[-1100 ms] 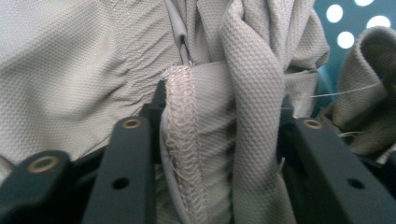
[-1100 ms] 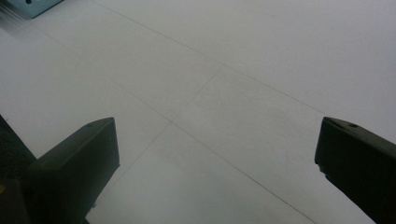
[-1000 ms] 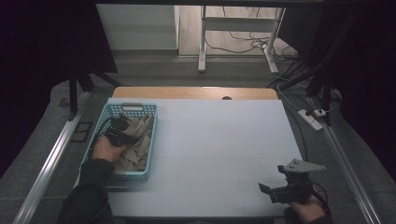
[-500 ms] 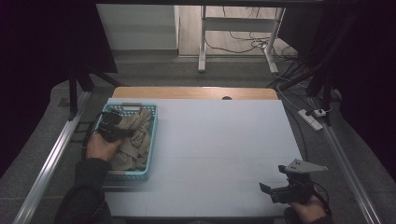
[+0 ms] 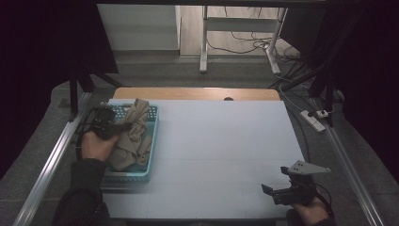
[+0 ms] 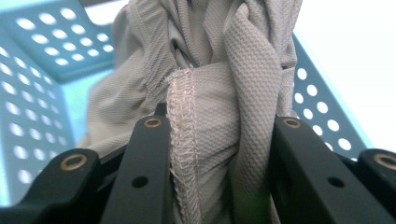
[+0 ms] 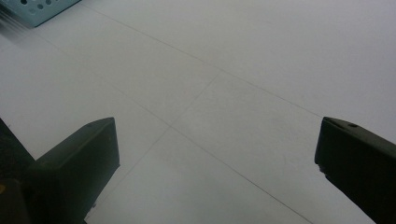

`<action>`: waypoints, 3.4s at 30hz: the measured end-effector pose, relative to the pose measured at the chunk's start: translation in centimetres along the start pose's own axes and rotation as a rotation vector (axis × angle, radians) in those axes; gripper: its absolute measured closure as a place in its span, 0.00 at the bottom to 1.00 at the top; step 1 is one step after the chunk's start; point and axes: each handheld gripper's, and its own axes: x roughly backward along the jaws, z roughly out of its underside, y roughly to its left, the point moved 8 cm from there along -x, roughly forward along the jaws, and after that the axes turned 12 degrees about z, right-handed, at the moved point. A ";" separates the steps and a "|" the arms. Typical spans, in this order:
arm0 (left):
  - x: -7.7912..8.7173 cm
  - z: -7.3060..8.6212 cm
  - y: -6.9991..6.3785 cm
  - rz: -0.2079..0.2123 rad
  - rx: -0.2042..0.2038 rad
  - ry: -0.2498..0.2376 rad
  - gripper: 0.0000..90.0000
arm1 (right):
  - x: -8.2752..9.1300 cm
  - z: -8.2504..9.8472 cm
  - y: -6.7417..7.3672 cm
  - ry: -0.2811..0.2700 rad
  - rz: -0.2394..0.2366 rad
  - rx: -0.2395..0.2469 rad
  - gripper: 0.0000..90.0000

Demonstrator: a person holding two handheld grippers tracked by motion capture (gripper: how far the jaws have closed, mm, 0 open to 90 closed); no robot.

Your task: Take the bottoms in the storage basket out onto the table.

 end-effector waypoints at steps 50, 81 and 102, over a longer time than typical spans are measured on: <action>-6.3 3.2 -0.4 0.016 -0.039 0.272 0.68 | -0.1 0.1 0.2 0.005 -0.012 0.016 0.00; 1.5 -2.7 -3.5 0.138 -0.031 -0.023 0.68 | -0.1 0.0 0.1 0.003 -0.014 -0.001 0.00; 2.2 -6.8 -9.1 0.211 -0.145 -0.070 0.68 | -0.1 -0.1 0.0 -0.001 -0.019 -0.008 0.00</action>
